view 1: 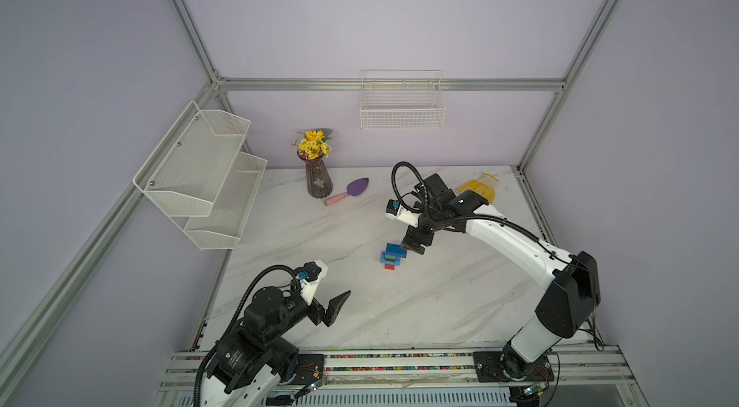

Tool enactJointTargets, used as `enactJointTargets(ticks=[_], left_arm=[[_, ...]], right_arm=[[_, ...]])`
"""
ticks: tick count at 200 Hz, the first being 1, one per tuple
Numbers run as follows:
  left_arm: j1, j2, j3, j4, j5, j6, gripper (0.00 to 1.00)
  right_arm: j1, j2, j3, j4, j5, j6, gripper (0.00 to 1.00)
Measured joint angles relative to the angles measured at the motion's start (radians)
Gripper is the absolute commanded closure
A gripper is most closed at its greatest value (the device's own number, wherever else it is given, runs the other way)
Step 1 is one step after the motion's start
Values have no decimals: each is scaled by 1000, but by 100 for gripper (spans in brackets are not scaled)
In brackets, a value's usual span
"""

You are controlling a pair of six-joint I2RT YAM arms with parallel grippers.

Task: Assemble the letter f with lego
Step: Assemble the lego brick with the lego brick, then pick up the lego brick from the center of the board.

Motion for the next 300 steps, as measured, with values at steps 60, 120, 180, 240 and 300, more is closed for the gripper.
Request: enactJointTargets(ticks=[60,120,180,240,300], left_arm=[[0,296,57,135,1,132,0],[0,624,55,454,93,221,0],[1,722,54,627,210,216,0],[3,678,20,619,251,215,0],[15,611,16,567,255,194,0]], right_arm=[[-55,-166,-224,241,-77,69,3],[-61,-256,-357,333,-137,126,12],[-61,-269,-455,397,-249,123,19],[-61,-89,-394,367,-283,50,21],[-61,-24,-294,314,-282,3,23]])
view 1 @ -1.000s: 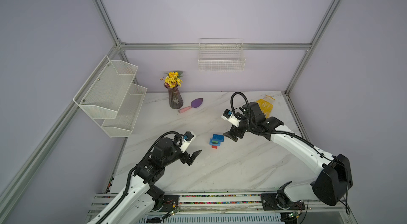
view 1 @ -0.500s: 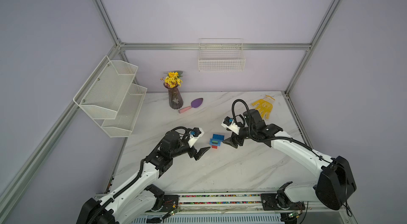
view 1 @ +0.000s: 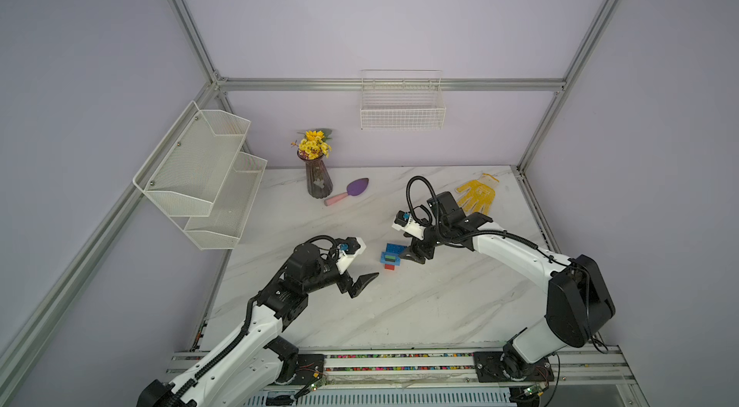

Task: Assemble the letter f with lego
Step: Pick up the lego brick from the center of the board.

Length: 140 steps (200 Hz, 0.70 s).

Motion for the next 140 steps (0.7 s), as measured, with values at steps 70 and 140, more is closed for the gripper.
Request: enactJointTargets(ticks=[70,140], left_arm=[[2,11,-29,-7,3,-13,0],[15,29,-29,-8,10,-13,0]], right_arm=[[4,72,32,-40,-2,-21,25],[16,121,64,-64,-5,-40,36]])
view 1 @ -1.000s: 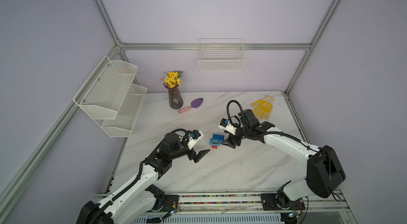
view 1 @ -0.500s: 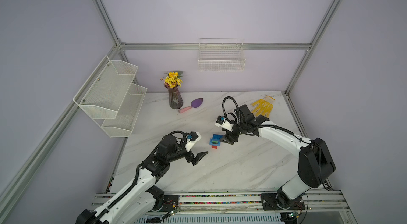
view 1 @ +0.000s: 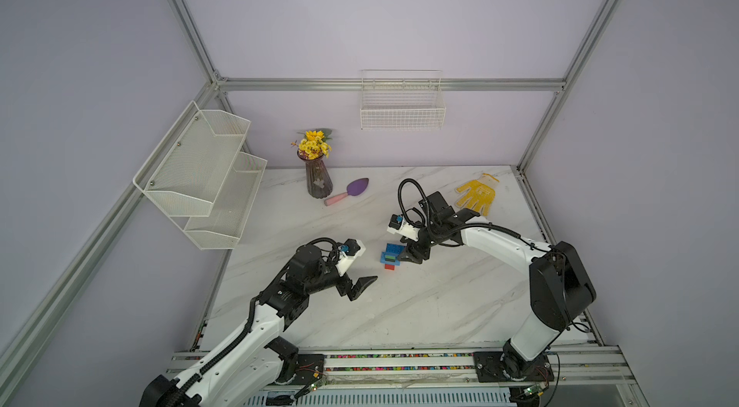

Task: Assemble the letter f with lego
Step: Pick up the lego brick from the center of the board.

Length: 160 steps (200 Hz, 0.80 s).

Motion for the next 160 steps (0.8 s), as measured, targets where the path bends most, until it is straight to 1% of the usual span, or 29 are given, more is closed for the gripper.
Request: enactJointTargets(ticks=[20,31,57,78,88,98,115,141,160], left_arm=[[9,4,0,0,3,0,0],[13,5,0,0,3,0,0],[27,7,5,-1,6,-3,0],[42,20,18,-2,15,-3,0],[50,27,24,-2,21,-3,0],[60,32,27,1,30,-3,0],[78,40,30,8,44,-3,0],[113,61,31,33,73,-3,0],[150,104,37,65,114,-2,0]], right_arm=[[4,15,14,-13,-1,-6,43],[6,21,21,-19,-2,-13,44],[9,26,34,-31,-2,-17,53],[10,26,46,-42,-3,-21,64],[10,26,54,-51,-3,-16,65],[10,26,63,-61,-3,-19,70],[10,26,79,-76,-3,-19,73],[10,26,117,-101,-3,-19,74],[9,26,158,-134,-3,-20,74]])
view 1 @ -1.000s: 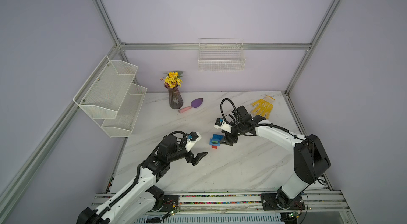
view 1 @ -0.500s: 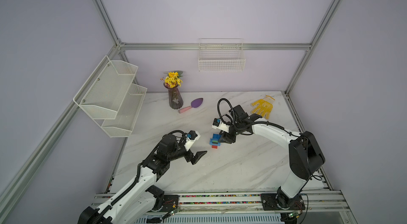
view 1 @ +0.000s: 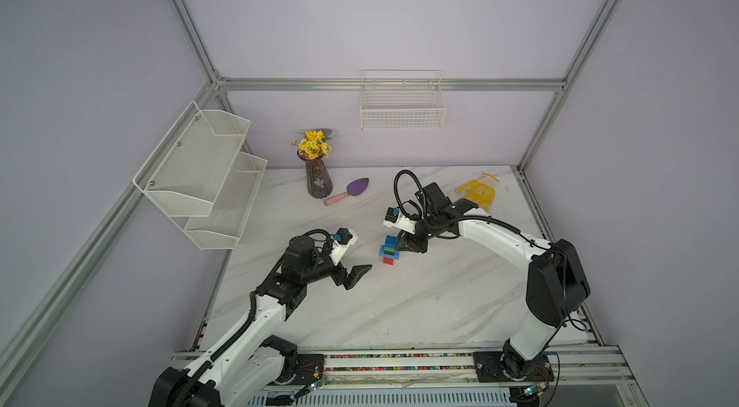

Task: Assemble the letter f with lego
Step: Pick up the lego brick from the center of the board.

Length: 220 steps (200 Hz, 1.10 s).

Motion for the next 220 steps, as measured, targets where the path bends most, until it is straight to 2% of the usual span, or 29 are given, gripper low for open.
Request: enactJointTargets(ticks=[47,77,118,172,220], left_arm=[[91,236,105,149,169,0,0],[109,398,191,257,273,1,0],[117,623,349,338,436,4,4],[117,713,464,357,557,8,10],[117,719,481,362,608,8,14]], right_arm=[[-9,1,179,-127,-34,-19,74],[-16,6,288,-192,-69,-35,74],[-19,27,361,-242,-98,-45,73],[-25,87,390,-262,-87,-61,73],[-37,119,439,-280,-81,-77,74]])
